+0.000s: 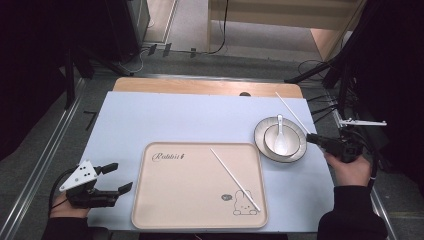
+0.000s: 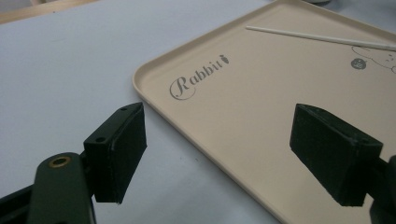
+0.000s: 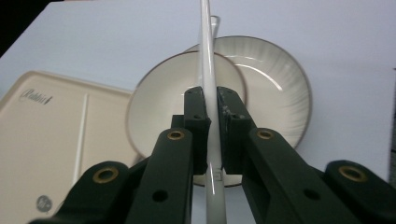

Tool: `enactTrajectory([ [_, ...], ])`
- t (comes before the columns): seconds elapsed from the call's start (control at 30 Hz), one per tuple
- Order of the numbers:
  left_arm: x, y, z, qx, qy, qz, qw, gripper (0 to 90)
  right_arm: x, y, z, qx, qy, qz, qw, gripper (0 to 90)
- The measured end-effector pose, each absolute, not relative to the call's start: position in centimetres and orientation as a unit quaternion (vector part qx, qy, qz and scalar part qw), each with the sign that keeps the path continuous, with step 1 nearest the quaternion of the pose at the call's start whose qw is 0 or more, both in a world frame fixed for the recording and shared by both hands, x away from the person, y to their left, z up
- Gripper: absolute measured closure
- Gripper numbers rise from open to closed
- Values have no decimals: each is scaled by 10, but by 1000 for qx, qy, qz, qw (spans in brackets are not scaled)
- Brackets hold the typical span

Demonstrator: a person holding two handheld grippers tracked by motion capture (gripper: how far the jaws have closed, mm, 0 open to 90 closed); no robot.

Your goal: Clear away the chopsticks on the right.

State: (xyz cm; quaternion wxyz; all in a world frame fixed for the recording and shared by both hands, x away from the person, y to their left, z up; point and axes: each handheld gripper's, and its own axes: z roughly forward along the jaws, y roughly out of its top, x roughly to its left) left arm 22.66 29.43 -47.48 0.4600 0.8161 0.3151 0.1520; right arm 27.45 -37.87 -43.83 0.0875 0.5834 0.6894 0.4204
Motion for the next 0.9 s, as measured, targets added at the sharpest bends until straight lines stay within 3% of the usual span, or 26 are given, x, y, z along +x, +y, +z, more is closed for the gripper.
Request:
enactTrajectory([
  [0.57, 226, 295, -474, 816, 313, 153, 462, 193, 242, -302, -446, 524, 740, 419, 49, 848],
  [0.9, 226, 294, -474, 815, 313, 152, 464, 193, 220, -267, -468, 504, 771, 389, 26, 847],
])
